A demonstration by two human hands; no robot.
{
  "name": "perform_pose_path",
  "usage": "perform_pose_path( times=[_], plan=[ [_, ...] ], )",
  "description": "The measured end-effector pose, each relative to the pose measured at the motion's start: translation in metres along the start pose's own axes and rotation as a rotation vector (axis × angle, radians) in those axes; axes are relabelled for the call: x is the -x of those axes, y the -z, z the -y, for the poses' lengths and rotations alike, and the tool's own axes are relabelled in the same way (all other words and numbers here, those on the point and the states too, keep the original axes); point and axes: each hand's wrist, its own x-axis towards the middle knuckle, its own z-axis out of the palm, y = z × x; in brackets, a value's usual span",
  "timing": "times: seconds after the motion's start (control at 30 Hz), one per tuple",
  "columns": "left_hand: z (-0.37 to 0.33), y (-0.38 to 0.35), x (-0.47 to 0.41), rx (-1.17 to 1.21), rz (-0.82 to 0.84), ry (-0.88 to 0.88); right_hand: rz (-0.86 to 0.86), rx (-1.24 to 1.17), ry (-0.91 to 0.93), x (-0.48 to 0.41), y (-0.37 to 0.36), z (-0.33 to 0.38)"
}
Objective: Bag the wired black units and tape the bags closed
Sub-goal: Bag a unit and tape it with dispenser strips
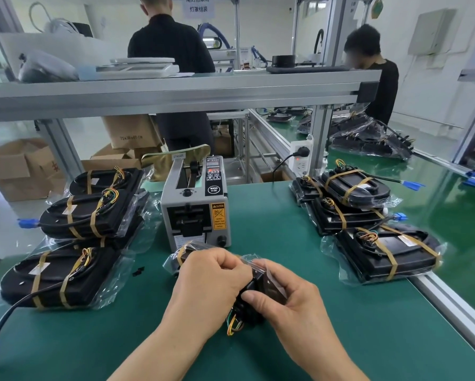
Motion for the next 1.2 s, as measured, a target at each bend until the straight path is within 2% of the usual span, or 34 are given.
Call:
perform_pose_path(
  times=[0.3,0.53,0.67,0.8,1.07,1.2],
  plan=[
    [0.004,-0.002,0.000,-0.073,-0.034,-0.039,-0.003,0.026,-0.001,0.001,-0.001,0.000],
    [0.012,0.003,-0.007,-0.095,-0.145,0.012,-0.036,0.069,-0.034,0.000,0.000,-0.007],
    [0.007,0.003,-0.006,-0.110,-0.127,0.023,-0.029,0.066,-0.037,-0.001,-0.001,-0.005],
    [0.000,0.000,-0.001,-0.227,-0.100,-0.038,-0.034,0.099,-0.030,-0.001,0.001,-0.004],
    [0.009,0.014,-0.019,-0.095,0.007,-0.076,0.011,0.216,-0.067,-0.007,0.003,0.010],
    [0.017,0.010,-0.020,-0.088,0.051,-0.115,-0.082,0.364,-0.108,-0.019,0.000,0.018]
  ],
)
